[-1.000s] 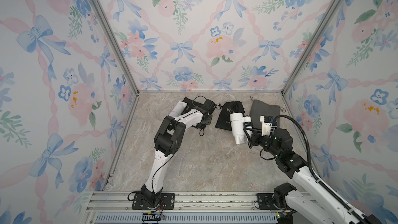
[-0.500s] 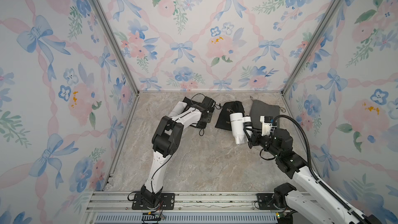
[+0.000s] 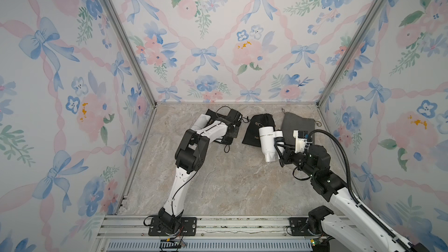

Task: Pack away hair dryers
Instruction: Open the drawstring bag at the center of the board.

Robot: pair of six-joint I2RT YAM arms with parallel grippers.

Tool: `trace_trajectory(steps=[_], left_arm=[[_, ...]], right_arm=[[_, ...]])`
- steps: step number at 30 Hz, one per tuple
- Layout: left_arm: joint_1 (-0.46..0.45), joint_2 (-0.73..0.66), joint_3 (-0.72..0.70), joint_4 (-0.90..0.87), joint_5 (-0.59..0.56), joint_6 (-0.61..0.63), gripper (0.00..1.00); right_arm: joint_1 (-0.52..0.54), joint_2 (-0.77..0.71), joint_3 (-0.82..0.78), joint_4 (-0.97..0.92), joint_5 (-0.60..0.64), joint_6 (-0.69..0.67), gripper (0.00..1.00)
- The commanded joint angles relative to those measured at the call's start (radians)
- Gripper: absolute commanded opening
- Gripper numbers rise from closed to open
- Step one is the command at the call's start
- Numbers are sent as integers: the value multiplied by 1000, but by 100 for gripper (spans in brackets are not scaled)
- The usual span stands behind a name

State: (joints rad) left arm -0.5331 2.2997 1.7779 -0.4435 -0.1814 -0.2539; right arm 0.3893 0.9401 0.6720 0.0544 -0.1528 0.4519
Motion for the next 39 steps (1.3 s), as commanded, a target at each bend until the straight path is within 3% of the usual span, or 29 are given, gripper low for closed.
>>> trace_trajectory(steps=[1, 5, 12, 15, 23, 34, 36, 39], left_arm=[[6, 12, 21, -17, 10, 0, 12], [7, -31, 25, -18, 8, 5, 0], [5, -130, -27, -17, 53, 28, 0], [7, -168, -61, -17, 77, 44, 5], [4, -242, -143, -17, 142, 72, 0], [-26, -243, -219, -17, 243, 106, 17], [-35, -245, -234, -17, 233, 109, 14], [-41, -248, -237, -17, 231, 109, 0]], right_arm=[[10, -9, 19, 40, -6, -7, 27], [11, -2, 20, 38, -4, -13, 27], [18, 23, 26, 10, -4, -41, 28], [26, 28, 23, 11, 0, -42, 28], [48, 43, 23, -7, -3, -59, 28], [68, 16, -10, -54, 3, -68, 28], [68, 7, -14, -58, 5, -71, 28], [68, 2, -21, -58, 0, -73, 28]])
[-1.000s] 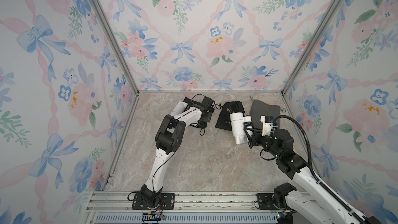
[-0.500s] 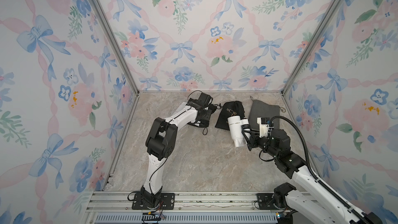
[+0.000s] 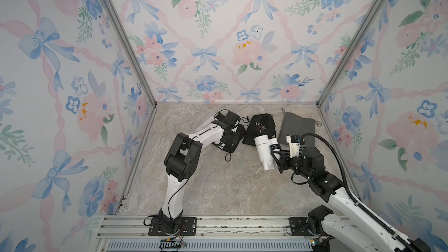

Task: Pack away hair dryers
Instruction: Open the drawstring bag at the center of the board.

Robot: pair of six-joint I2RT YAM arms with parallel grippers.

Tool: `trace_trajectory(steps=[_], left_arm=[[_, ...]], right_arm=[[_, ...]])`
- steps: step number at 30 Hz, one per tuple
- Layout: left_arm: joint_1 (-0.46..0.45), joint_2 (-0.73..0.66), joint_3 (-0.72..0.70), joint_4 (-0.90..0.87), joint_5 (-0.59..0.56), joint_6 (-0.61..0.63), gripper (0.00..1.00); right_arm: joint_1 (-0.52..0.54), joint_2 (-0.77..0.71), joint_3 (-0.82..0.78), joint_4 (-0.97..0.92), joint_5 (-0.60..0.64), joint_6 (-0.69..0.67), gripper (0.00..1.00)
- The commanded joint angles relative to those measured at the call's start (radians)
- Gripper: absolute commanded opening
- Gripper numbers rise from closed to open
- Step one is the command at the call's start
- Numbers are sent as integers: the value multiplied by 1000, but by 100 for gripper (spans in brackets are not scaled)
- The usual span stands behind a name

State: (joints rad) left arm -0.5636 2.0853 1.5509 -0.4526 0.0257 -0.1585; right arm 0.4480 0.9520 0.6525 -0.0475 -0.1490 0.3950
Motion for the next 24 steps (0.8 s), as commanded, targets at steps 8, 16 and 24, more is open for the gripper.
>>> trace_trajectory(steps=[8, 16, 24], left_arm=[[-7, -139, -46, -8, -12, 12, 0], [15, -247, -126, -8, -40, 2, 0], [11, -308, -198, -8, 2, 6, 0]], right_arm=[[45, 10, -11, 24, -11, -38, 28], [158, 110, 14, 38, 51, -61, 28], [222, 283, 91, 76, 79, -84, 28]])
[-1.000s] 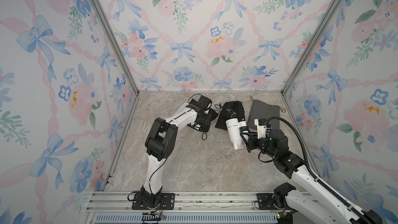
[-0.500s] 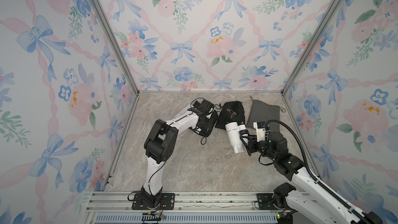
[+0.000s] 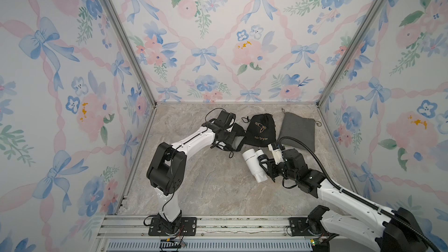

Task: Pack away hair dryers
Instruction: Open the drawstring bag at the center of the board, then place the hair dryer in the drawstring bag.

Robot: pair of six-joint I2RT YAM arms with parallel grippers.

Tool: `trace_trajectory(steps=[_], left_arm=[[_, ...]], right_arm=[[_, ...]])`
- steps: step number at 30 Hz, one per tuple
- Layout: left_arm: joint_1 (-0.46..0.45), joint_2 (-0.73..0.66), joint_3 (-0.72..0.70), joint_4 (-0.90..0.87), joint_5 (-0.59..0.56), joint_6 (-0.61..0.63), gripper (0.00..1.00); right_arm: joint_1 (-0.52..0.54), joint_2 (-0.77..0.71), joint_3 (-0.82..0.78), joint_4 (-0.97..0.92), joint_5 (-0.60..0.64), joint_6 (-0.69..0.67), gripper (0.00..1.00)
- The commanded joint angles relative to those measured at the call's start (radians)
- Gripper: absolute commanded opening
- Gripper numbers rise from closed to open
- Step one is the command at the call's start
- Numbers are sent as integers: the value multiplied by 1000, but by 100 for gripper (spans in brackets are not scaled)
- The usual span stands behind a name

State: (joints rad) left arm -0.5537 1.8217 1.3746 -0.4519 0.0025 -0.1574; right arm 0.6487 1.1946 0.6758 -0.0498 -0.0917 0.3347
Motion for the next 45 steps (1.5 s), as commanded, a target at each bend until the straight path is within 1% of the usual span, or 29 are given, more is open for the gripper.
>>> trace_trajectory(steps=[1, 8, 12, 16, 21, 26, 32, 45], left_arm=[[-1, -50, -30, -9, 34, 5, 0], [-17, -86, -50, -8, 48, 8, 0], [-17, -107, -37, -9, 78, 8, 0], [-18, -120, -39, -8, 106, 5, 0], [-20, -124, -36, -7, 134, 4, 0], [-19, -131, -29, -7, 160, 2, 0], [-20, -142, -36, -7, 173, 7, 0], [-26, -127, 14, -7, 240, -10, 0]], right_arm=[[27, 64, 82, 83, 24, -28, 28], [59, 184, 162, 92, 49, -58, 28], [72, 223, 194, 93, 70, -70, 28], [102, 256, 223, 90, 116, -92, 28], [139, 291, 236, 97, 182, -116, 27], [175, 314, 237, 104, 280, -135, 27], [199, 307, 234, 94, 416, -159, 27], [272, 349, 257, 99, 549, -253, 27]])
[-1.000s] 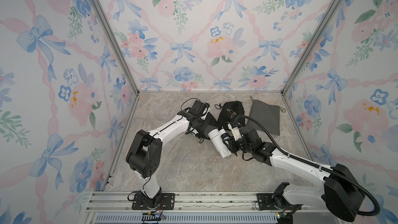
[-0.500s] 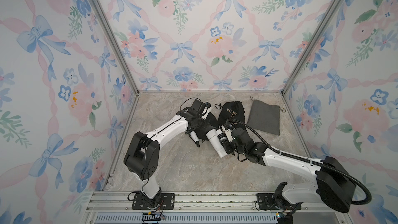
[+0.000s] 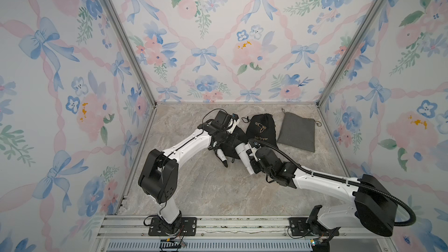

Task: Pack away hair dryers
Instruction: Place the hair dryer in the drawstring bag.

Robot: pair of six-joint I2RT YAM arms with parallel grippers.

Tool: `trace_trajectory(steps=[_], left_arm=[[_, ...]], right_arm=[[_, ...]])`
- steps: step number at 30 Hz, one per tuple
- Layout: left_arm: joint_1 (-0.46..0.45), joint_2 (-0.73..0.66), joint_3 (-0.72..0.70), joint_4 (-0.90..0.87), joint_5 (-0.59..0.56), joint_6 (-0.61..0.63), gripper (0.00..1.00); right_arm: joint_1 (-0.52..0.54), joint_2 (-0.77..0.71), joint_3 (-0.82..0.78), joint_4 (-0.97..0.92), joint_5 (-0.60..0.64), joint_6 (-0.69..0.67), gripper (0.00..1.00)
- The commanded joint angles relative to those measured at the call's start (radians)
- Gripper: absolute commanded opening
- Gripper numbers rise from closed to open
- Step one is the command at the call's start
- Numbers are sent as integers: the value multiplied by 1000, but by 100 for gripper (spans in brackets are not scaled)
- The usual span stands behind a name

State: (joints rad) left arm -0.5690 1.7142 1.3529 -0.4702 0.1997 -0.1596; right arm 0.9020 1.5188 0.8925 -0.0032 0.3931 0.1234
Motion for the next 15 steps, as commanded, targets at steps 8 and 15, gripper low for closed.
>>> trace_trajectory(steps=[8, 15], left_arm=[[-9, -5, 41, 12, 27, -17, 0], [8, 31, 56, 11, -6, -36, 0]], right_arm=[[57, 24, 35, 50, 43, -81, 28], [122, -76, -32, 39, 33, -50, 28]])
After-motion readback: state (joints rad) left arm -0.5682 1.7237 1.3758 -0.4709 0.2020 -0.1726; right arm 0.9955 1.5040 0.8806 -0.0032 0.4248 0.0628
